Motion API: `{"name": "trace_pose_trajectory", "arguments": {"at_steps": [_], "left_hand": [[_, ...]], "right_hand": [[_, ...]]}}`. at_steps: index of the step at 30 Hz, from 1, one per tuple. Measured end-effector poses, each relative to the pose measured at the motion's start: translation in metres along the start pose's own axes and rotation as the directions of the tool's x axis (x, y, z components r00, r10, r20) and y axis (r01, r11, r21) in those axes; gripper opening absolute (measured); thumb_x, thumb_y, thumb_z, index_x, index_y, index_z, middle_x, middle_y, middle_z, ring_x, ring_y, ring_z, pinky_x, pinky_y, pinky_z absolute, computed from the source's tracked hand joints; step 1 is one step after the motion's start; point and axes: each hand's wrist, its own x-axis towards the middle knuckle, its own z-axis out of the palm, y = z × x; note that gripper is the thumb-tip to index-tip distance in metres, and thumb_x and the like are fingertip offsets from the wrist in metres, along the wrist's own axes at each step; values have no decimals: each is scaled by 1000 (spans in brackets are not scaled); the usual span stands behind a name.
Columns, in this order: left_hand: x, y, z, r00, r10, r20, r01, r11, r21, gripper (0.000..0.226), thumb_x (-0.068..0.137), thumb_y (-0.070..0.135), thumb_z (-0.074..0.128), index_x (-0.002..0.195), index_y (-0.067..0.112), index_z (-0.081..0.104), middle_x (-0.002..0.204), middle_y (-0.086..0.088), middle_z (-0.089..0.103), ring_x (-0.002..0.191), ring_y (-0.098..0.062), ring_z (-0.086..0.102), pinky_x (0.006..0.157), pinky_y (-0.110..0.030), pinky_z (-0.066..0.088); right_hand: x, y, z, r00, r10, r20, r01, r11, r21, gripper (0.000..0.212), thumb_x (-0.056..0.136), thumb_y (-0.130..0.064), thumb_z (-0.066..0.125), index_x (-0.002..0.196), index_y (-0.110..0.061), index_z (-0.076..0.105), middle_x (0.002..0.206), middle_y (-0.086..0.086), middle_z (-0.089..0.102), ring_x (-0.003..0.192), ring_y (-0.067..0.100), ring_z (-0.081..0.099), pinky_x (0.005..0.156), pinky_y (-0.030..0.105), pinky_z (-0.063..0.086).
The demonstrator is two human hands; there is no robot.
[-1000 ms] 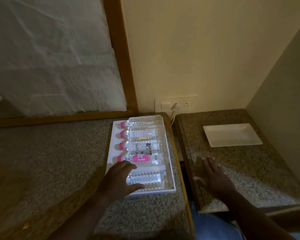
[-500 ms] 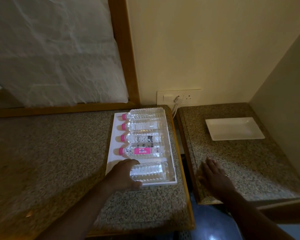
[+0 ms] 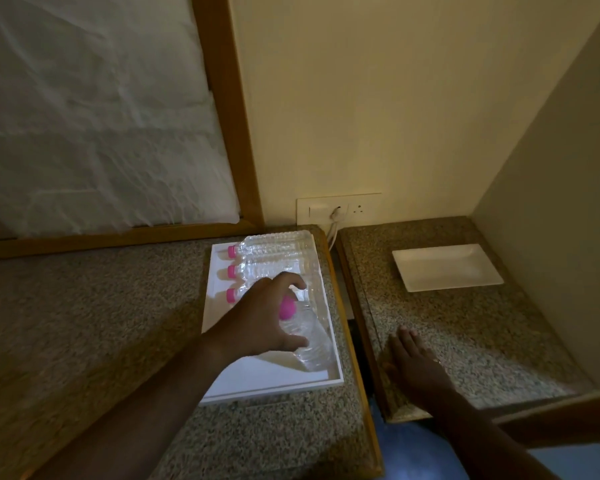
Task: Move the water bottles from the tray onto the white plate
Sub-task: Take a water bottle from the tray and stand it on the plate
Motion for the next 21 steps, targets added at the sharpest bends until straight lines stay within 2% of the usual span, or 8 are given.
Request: {"name": "trace_pose_trajectory", "arguments": {"at_steps": [4,7,12,17,21], "left_hand": [[3,11,34,994,76,-82,-89,982,-168,79,55,57,86,122,50,44,119,10,59,110,-2,56,90,-21,48],[3,12,55,989,51,-137,-89,952,-292,63,61,55,85,114,49,52,114,23,63,109,5,57,86,-10,44],[5,6,68,990,2,-138,-51,934,-352,62,60,51,87,111,56,52,115,36,59,106,13,56,79,-3,41],[6,1,75,994,-50,-96,7,915,-404,61,56,51,89,108,53,57,105,23,69,99,1,65,78,-17,53],[11,0,75,992,-74,-104,26,914,-404,58,55,48,90,105,40,63,97,16,73,91,2,68,74,-16,54]], "right_hand": [[-1,0,1,1000,5,1,-5,1000,-6,70,102,-50,29,153,-14,-2,162,12,-9,148,28,-11,119,45,6],[-1,1,2,1000,6,-2,-6,1000,1,71,101,-51,29,154,-14,-2,162,12,-9,148,28,-11,119,45,6],[0,4,5,1000,18,-8,-18,1000,10,72,101,-53,30,154,-16,-3,162,10,-10,148,27,-12,118,46,4],[-1,5,10,1000,14,-22,-14,999,34,72,100,-54,29,154,-17,-3,162,8,-11,147,25,-14,118,45,3],[-1,7,9,999,-1,-51,4,998,56,73,99,-56,30,154,-17,1,160,7,-12,148,26,-11,118,45,4]]}}
